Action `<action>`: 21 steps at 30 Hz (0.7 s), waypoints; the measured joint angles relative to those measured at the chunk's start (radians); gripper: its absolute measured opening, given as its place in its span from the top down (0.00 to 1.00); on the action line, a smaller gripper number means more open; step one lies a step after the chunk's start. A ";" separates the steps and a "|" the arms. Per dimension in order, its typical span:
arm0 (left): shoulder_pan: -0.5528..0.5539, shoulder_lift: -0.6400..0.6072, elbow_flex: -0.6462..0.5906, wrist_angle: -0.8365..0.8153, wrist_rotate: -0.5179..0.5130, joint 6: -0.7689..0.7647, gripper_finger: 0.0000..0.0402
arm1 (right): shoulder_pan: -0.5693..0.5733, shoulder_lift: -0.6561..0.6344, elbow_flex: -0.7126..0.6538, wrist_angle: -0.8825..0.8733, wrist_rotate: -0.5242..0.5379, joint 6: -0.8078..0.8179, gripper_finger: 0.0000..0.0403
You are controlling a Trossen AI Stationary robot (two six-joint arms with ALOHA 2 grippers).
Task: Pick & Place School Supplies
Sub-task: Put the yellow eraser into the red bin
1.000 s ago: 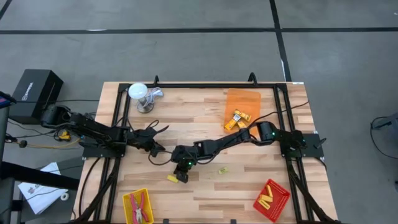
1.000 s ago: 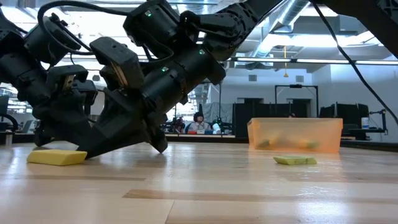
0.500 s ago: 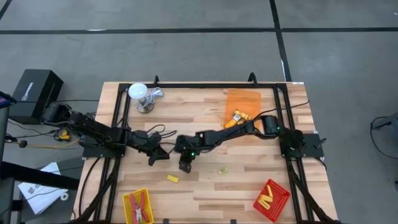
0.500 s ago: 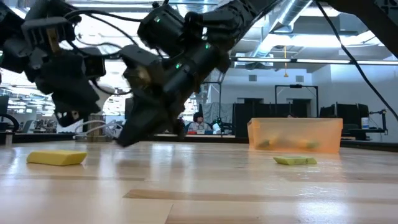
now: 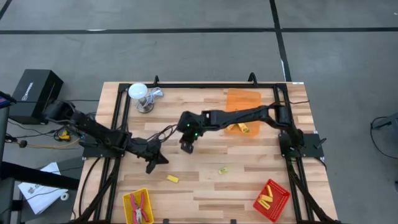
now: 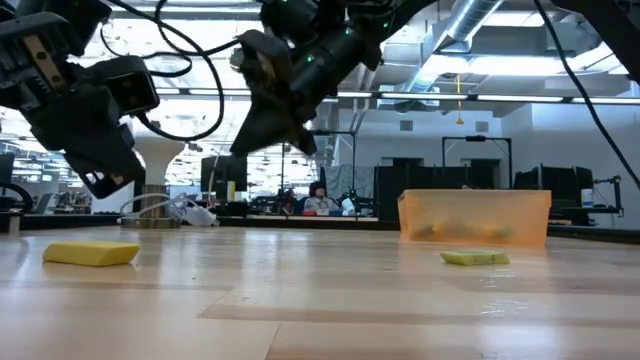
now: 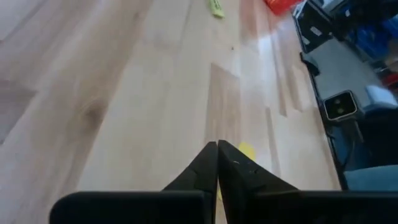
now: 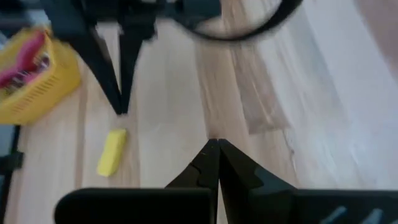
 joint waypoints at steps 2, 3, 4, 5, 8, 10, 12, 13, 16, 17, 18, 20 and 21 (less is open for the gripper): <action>-0.028 0.021 0.024 0.003 -0.019 0.026 0.99 | -0.006 -0.018 0.001 0.009 -0.001 -0.003 1.00; -0.042 0.035 0.041 0.004 -0.021 0.048 0.99 | -0.006 -0.028 0.001 0.009 -0.001 -0.003 1.00; -0.057 0.050 0.060 0.005 -0.027 0.068 1.00 | -0.008 -0.035 0.001 0.008 -0.001 -0.003 1.00; -0.071 0.068 0.079 0.005 -0.030 0.086 1.00 | -0.009 -0.041 0.001 0.012 -0.002 -0.007 1.00; -0.111 0.129 0.141 0.006 -0.036 0.128 1.00 | -0.009 -0.061 0.001 -0.003 0.005 -0.013 1.00; -0.136 0.182 0.175 0.005 -0.035 0.132 1.00 | -0.010 -0.073 0.002 -0.014 0.024 -0.025 1.00; -0.162 0.239 0.198 0.004 -0.036 0.127 1.00 | -0.016 -0.083 0.002 -0.029 0.038 -0.034 1.00; -0.172 0.266 0.206 0.005 -0.040 0.119 1.00 | -0.022 -0.087 0.002 -0.035 0.038 -0.034 1.00; -0.181 0.319 0.206 -0.002 -0.068 0.066 1.00 | -0.029 -0.098 0.003 -0.085 0.039 -0.044 1.00; -0.178 0.324 0.205 -0.004 -0.074 0.055 1.00 | -0.028 -0.103 0.003 -0.114 0.040 -0.054 1.00; -0.176 0.324 0.205 -0.002 -0.074 0.051 1.00 | -0.024 -0.106 0.003 -0.138 0.041 -0.065 1.00; -0.176 0.319 0.206 0.007 -0.079 0.053 1.00 | -0.015 -0.107 0.004 -0.162 0.039 -0.085 1.00; -0.176 0.319 0.206 0.007 -0.077 0.055 1.00 | -0.013 -0.107 0.004 -0.177 0.036 -0.091 1.00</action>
